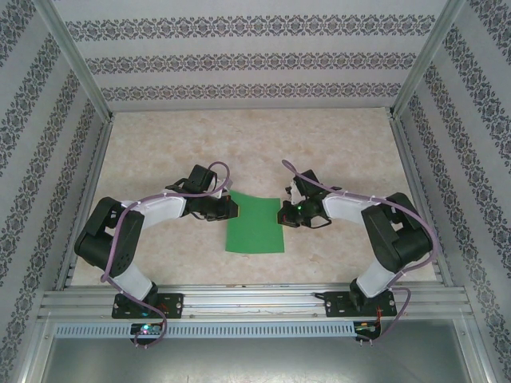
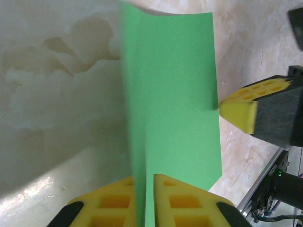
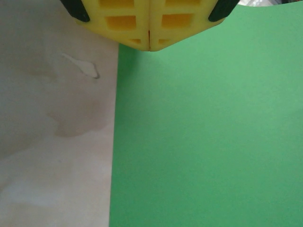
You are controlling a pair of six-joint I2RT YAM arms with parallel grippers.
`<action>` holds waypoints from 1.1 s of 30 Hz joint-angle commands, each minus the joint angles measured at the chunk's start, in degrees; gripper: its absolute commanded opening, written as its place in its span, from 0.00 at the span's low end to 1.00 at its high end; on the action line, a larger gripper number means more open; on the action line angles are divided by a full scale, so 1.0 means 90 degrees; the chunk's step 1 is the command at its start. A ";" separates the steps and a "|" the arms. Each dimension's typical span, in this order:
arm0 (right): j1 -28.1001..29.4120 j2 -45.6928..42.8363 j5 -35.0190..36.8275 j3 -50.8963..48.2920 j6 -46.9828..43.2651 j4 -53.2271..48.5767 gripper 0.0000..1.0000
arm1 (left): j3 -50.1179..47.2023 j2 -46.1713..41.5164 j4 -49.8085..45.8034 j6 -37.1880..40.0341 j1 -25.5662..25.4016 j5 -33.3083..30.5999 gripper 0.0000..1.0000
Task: Fold a paper plane with a square sheet of paper (fold left side to right side)
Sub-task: Place a square sheet of paper at the center of the table, then first fold in half a square sheet of paper at the center of the table.
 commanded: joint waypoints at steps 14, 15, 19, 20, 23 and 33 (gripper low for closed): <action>0.0112 0.0599 0.0358 0.0084 -0.0042 0.0001 0.02 | -0.0093 0.0063 0.2262 -0.2244 -0.0105 0.1253 0.42; 0.0112 0.0592 0.0358 0.0074 -0.0052 0.0014 0.02 | -0.0065 0.0163 0.2406 -0.2339 -0.0161 0.1265 0.42; 0.0112 0.0509 0.0312 -0.0001 -0.0043 0.0132 0.02 | 0.0115 0.0577 0.2640 -0.2432 -0.0314 0.1331 0.43; 0.0112 0.0472 0.0293 -0.0032 -0.0028 0.0184 0.02 | 0.0158 0.0663 0.2632 -0.2414 -0.0356 0.1315 0.44; 0.0109 0.0357 0.0214 -0.0110 0.0025 0.0315 0.03 | 0.0241 0.0825 0.2575 -0.2336 -0.0419 0.1287 0.45; 0.0102 0.0099 0.0106 -0.0217 0.0111 0.0536 0.05 | 0.0307 0.0999 0.2426 -0.2192 -0.0490 0.1110 0.50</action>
